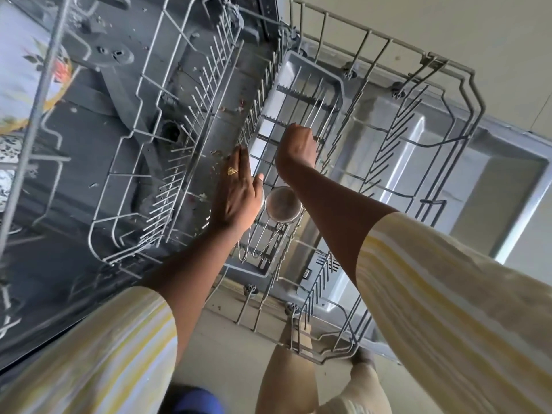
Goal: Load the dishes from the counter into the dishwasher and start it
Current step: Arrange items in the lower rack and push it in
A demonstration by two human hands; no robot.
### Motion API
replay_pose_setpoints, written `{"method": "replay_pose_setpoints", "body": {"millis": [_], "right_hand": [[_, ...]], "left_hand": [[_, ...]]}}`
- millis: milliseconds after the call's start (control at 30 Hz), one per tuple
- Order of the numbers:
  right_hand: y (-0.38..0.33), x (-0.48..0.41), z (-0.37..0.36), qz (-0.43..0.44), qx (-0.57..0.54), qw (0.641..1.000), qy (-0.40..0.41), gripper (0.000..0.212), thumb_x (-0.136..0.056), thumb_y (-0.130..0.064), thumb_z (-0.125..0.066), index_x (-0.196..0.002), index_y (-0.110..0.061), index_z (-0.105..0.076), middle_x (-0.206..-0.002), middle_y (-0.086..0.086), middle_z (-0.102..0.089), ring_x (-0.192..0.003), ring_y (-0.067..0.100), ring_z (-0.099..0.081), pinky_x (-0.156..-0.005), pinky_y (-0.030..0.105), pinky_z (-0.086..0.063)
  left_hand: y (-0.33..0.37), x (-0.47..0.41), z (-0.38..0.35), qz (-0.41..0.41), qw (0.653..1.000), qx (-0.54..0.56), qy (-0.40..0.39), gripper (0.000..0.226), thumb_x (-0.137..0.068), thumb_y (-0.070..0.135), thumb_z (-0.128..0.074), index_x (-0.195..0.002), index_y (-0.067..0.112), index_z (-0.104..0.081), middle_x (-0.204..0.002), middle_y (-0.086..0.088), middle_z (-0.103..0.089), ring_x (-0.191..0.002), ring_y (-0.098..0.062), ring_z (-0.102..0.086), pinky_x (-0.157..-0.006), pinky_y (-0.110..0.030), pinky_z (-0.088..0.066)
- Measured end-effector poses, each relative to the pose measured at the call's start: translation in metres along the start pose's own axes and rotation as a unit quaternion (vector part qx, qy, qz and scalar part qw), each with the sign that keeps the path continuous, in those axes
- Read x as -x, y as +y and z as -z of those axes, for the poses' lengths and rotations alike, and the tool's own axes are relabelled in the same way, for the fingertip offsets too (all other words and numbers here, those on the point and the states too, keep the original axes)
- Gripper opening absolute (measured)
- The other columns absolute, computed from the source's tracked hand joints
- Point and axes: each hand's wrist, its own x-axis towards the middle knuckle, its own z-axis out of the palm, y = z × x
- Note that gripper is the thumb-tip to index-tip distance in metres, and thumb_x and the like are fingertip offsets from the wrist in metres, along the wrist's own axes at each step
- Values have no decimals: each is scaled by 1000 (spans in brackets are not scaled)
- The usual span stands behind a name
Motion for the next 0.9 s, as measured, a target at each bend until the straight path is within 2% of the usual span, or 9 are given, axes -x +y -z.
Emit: {"method": "replay_pose_setpoints", "body": {"millis": [67,133,267,433,500,600,700,767,900], "right_hand": [[-1,-3,-1,15,26,1000,7,36,-97,-6,-27,-93,1,-62,-89,12,-59,-71,17,-53,-65,28,-47],[-1,-5,-1,7,43,999,16,38,-98,-10,-26,-89,-3,-62,-87,9,-59,-68,16,-51,-62,26,-42],[2,-7,3,18,104,994,13,39,-99,-12,-25,-103,-2,-62,-99,11,-63,-78,18,-51,-70,25,-40],[16,8,9,100,218,970,29,36,-100,-14,-25,-107,-1,-58,-97,7,-60,-79,21,-56,-72,27,-46],[22,22,16,131,236,963,20,36,-101,-18,-25,-104,-1,-56,-100,11,-59,-78,21,-55,-74,32,-48],[33,48,29,194,296,935,-4,30,-100,-16,-29,-111,1,-52,-109,16,-56,-89,26,-58,-79,38,-51],[48,76,44,248,400,881,-45,29,-95,-12,-47,-122,-2,-48,-120,15,-51,-101,24,-55,-80,33,-49],[59,92,53,269,423,863,-58,35,-92,-12,-52,-126,-5,-48,-122,13,-50,-104,23,-54,-83,32,-48],[78,128,69,281,442,850,-58,38,-96,-8,-39,-134,-6,-40,-121,13,-52,-106,25,-54,-86,33,-47]], "left_hand": [[0,0,-1,4,1000,0,-3,61,-99,29,-35,-147,-1,-11,-155,-19,-13,-142,-31,-17,-118,-35,-16],[0,0,0,5,1000,1,-5,61,-99,29,-34,-147,0,-10,-155,-19,-12,-142,-31,-16,-118,-35,-15],[1,7,2,6,1000,18,7,61,-99,28,-36,-147,-1,-11,-155,-19,-13,-142,-31,-16,-118,-34,-14],[4,26,-2,32,999,33,9,60,-99,27,-36,-147,0,-13,-155,-19,-14,-142,-30,-16,-116,-31,-10],[7,36,-3,39,999,33,7,60,-99,28,-36,-147,0,-12,-155,-18,-14,-143,-30,-16,-116,-30,-9],[19,54,3,48,998,49,5,61,-99,28,-36,-147,0,-11,-155,-18,-13,-142,-30,-17,-117,-34,-15],[34,75,12,60,996,70,12,61,-99,27,-37,-147,-1,-12,-153,-21,-16,-141,-31,-20,-117,-35,-20],[43,90,16,64,995,75,14,60,-99,26,-37,-146,-4,-14,-152,-24,-19,-140,-34,-22,-117,-38,-20],[58,127,22,78,992,96,31,57,-98,22,-41,-143,-6,-21,-149,-27,-25,-138,-36,-26,-116,-38,-20]]}}
